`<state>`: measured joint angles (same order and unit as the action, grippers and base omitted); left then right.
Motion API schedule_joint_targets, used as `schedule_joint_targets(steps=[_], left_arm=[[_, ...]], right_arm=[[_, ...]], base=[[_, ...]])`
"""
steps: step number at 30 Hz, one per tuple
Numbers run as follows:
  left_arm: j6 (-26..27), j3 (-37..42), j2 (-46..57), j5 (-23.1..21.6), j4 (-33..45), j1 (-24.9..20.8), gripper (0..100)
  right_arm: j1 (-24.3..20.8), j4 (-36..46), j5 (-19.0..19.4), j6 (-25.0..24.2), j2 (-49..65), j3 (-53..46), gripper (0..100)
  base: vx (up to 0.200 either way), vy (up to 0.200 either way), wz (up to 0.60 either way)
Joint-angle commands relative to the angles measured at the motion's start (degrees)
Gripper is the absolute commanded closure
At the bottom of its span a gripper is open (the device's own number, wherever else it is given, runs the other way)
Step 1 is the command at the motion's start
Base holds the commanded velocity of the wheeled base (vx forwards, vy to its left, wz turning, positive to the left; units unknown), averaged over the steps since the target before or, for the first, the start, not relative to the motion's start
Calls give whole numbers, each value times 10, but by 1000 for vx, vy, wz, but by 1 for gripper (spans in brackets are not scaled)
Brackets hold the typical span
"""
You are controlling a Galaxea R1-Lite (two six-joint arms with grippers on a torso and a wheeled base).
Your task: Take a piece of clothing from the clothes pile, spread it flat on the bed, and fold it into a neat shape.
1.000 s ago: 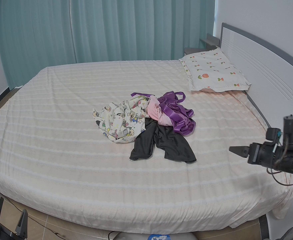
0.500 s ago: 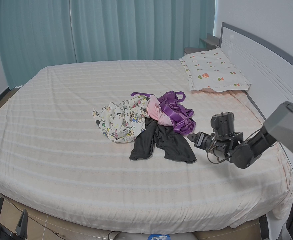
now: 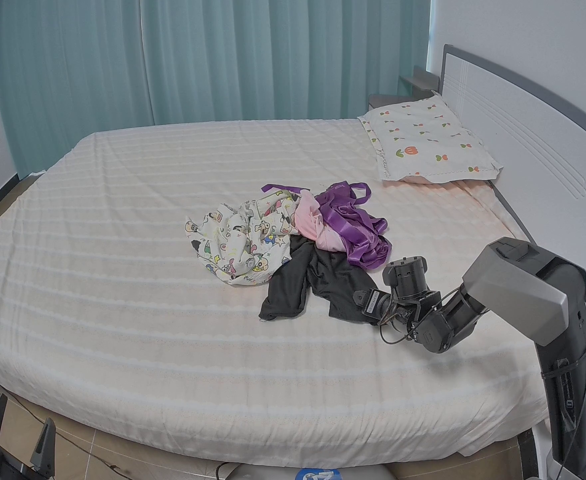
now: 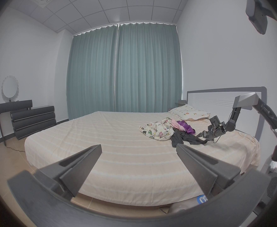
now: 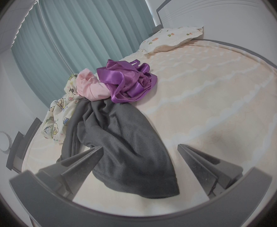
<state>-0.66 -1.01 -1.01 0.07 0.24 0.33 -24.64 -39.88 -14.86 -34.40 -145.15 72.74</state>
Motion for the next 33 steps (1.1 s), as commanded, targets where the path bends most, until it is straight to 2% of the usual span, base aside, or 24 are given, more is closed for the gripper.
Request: schedule_joint_targets(steps=[1, 11, 12, 19, 23, 26, 27, 28, 31, 33], left_arm=[[0, 9, 5, 0, 0, 0, 0], [0, 9, 5, 0, 0, 0, 0], [0, 9, 5, 0, 0, 0, 0], [2, 9, 5, 0, -1, 0, 0], [4, 9, 6, 0, 0, 0, 0], [5, 9, 5, 1, 0, 0, 0], [4, 9, 6, 1, 0, 0, 0], [4, 9, 6, 1, 0, 0, 0], [7, 9, 6, 0, -1, 0, 0], [14, 9, 6, 0, -1, 0, 0]], right_arm=[[-7, -8, -3, -1, -40, 35, 0], [-23, -31, 1, 5, -43, 34, 0], [-24, -35, -1, 7, -43, 34, 100], [-22, -57, 4, -1, 12, -12, 100], [-18, -68, 51, -5, 56, -86, 100], [-18, -92, 69, -37, 75, -132, 100], [-20, -110, 84, -68, 86, -159, 100], [-20, -110, 84, -68, 86, -159, 100], [-22, -164, 134, -122, 102, -219, 100], [-23, -187, 146, -136, 102, -236, 100]], base=[[0, 0, 0], [0, 0, 0], [0, 0, 0], [0, 0, 0], [0, 0, 0], [0, 0, 0], [0, 0, 0], [0, 0, 0], [0, 0, 0], [0, 0, 0]])
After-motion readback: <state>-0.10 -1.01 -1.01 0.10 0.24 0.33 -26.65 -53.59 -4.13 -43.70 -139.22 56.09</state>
